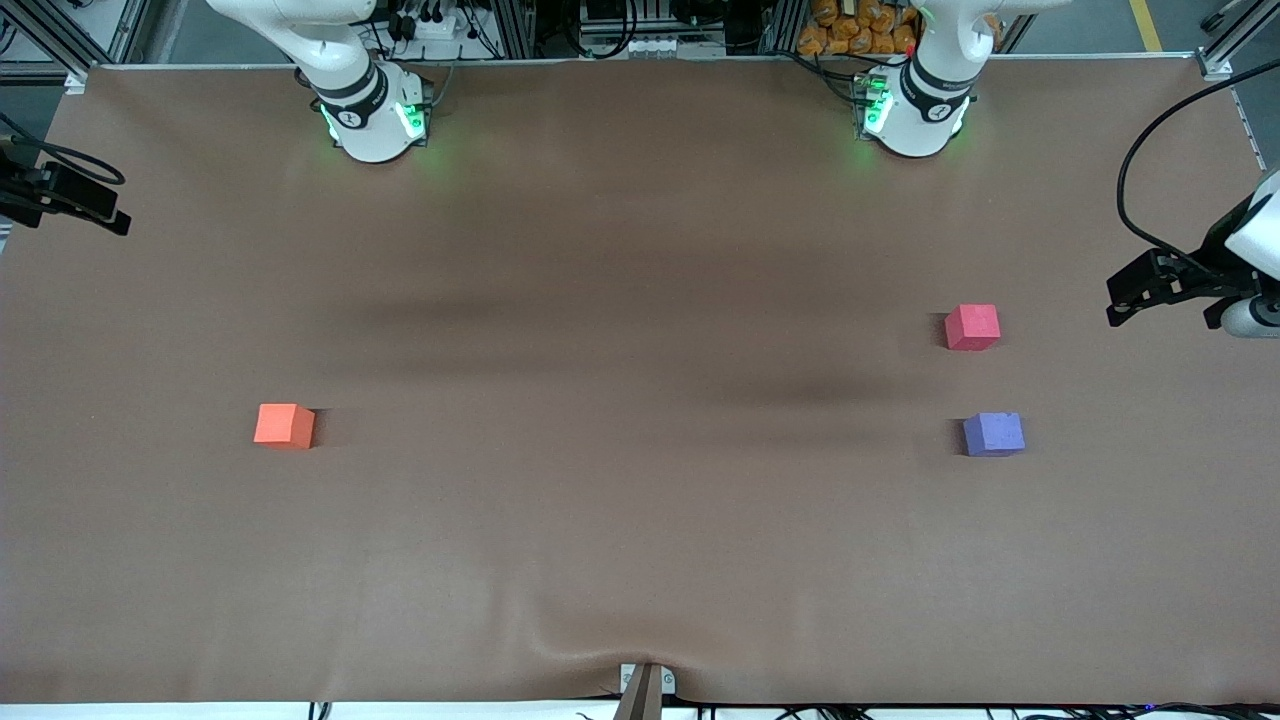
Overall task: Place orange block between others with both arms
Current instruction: 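Move the right gripper out toward the orange cube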
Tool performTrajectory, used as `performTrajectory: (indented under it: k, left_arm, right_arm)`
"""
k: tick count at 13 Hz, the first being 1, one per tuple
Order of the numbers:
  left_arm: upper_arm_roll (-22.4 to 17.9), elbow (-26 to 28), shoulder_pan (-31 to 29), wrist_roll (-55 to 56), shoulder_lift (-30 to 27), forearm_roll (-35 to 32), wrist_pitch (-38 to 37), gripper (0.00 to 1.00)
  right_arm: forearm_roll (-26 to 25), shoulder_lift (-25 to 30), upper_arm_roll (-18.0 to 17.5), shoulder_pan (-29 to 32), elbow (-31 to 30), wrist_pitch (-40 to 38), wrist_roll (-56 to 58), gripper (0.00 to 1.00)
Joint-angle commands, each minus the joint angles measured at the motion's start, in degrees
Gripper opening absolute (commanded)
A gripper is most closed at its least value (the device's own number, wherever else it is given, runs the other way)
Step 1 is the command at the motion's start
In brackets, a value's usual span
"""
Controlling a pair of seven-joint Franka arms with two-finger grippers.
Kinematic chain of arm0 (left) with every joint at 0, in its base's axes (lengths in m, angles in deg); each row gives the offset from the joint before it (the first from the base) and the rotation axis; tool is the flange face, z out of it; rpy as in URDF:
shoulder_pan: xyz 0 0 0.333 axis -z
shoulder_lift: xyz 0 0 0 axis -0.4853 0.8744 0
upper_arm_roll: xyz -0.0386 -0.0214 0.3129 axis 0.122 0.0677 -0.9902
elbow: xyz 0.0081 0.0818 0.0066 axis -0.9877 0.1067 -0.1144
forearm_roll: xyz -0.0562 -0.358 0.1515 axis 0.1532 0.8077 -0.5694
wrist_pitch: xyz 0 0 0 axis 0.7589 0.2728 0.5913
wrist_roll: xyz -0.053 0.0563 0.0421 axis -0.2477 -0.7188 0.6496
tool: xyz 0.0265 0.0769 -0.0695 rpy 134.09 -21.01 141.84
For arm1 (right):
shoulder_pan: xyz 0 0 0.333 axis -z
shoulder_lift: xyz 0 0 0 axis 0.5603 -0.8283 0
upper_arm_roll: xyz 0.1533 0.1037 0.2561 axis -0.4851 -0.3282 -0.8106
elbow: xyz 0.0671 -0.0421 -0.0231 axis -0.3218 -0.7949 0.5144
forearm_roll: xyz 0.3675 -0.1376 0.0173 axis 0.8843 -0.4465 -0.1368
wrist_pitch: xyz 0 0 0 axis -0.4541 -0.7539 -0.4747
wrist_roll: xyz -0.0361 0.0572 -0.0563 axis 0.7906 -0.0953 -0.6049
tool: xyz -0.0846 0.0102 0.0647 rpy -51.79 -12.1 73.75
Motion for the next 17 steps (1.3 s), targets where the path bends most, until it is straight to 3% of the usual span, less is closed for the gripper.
performTrajectory:
  k: [1,17]
  left_arm:
    - [-0.17,-0.65,0.08,0.72,-0.15,1.08,-1.04,1.00]
    - [0.36,-0.82,-0.53,0.63,0.37,1.08,-1.04,1.00]
  right_arm:
    - [-0.70,1.23,0.28,-0.48,-0.53,0.14,0.04,1.00]
    - [-0.70,-2.10,0.19,-0.92,-5.10,3.04,-0.05,1.00]
